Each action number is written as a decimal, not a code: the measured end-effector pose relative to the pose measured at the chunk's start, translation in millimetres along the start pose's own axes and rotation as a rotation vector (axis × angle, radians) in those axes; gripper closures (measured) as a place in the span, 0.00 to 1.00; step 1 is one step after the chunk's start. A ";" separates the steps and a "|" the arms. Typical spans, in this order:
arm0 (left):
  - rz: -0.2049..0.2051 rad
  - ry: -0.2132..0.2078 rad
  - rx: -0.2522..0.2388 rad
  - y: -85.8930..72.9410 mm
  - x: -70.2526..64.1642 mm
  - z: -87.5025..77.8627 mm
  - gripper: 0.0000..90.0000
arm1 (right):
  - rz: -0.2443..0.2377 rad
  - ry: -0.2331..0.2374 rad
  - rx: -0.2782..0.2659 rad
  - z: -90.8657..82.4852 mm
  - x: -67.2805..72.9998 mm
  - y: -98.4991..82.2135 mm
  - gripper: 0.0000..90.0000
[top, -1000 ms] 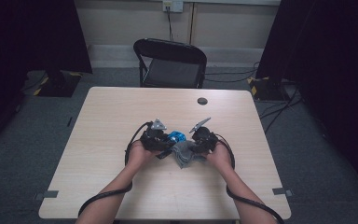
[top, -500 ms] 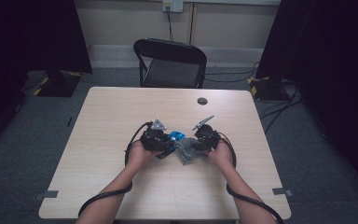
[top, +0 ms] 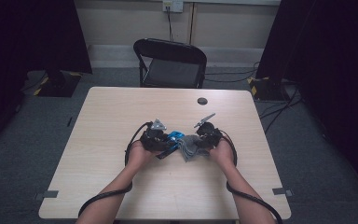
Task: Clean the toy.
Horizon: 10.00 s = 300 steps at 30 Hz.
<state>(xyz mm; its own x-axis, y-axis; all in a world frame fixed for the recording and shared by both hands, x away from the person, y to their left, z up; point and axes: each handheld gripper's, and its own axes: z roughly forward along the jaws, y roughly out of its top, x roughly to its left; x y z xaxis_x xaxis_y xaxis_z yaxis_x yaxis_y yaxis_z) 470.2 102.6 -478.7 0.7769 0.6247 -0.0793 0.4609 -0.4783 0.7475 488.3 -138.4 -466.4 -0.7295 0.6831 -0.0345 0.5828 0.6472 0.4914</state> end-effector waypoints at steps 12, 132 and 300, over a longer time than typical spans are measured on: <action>-0.001 0.000 -0.002 -0.6 -0.1 -0.3 0.57 | 0.014 -0.009 0.003 1.0 -4.2 1.8 0.82; -0.023 -0.002 0.001 -0.9 0.1 -1.8 0.57 | -0.147 0.087 0.005 0.6 42.1 4.3 0.81; 0.010 -0.202 0.178 -42.7 -46.2 -76.9 0.84 | 0.019 0.216 -0.314 -13.5 35.8 -3.9 0.16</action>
<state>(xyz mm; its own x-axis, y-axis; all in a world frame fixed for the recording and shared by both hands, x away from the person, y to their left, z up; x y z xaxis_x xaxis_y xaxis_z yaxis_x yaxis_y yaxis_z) 381.6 141.6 -456.3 0.8433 0.4923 -0.2156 0.5071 -0.5960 0.6227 455.1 -121.0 -457.8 -0.7978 0.5853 0.1450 0.4834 0.4772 0.7339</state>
